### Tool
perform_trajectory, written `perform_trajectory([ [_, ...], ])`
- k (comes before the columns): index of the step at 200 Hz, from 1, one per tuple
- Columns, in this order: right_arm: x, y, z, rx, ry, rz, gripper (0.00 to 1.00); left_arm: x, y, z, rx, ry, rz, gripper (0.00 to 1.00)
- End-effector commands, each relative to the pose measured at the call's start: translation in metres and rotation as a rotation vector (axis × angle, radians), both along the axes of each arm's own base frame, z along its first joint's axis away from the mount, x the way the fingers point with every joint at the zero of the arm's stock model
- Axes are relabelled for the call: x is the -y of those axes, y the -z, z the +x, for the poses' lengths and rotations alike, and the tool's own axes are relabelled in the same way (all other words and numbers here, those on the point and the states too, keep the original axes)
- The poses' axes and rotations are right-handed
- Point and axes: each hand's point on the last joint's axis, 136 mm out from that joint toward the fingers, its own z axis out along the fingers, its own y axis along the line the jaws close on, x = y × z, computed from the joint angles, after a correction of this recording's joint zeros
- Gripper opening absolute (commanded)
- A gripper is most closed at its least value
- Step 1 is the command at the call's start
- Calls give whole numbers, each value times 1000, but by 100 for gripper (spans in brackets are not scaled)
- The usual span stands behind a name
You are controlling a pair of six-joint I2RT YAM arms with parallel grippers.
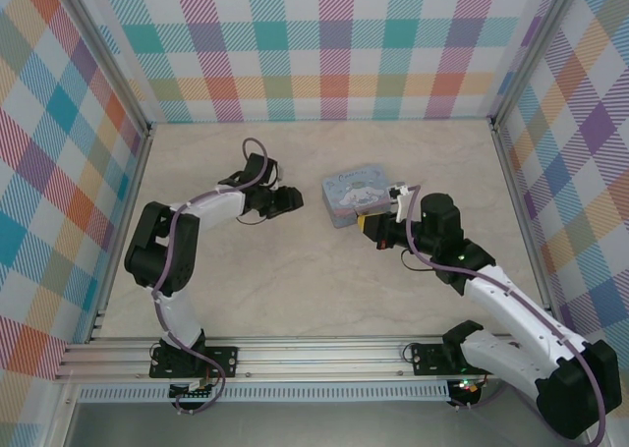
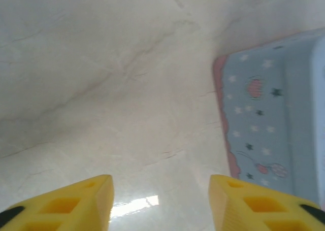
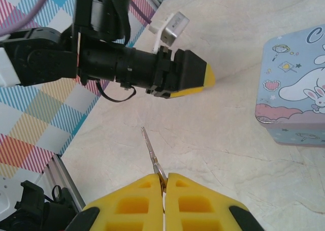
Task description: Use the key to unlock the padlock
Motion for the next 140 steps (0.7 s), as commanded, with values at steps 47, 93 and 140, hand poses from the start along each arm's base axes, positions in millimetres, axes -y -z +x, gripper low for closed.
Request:
perform_trajectory([
  [47, -2, -7, 3, 33, -5, 13, 8, 77, -30, 11, 64, 110, -127, 89],
  [93, -1, -9, 2, 38, -2, 14, 7, 100, -13, 23, 41, 111, -127, 100],
  [140, 1, -7, 2, 32, 6, 6, 8, 85, 15, 17, -3, 99, -14, 95],
])
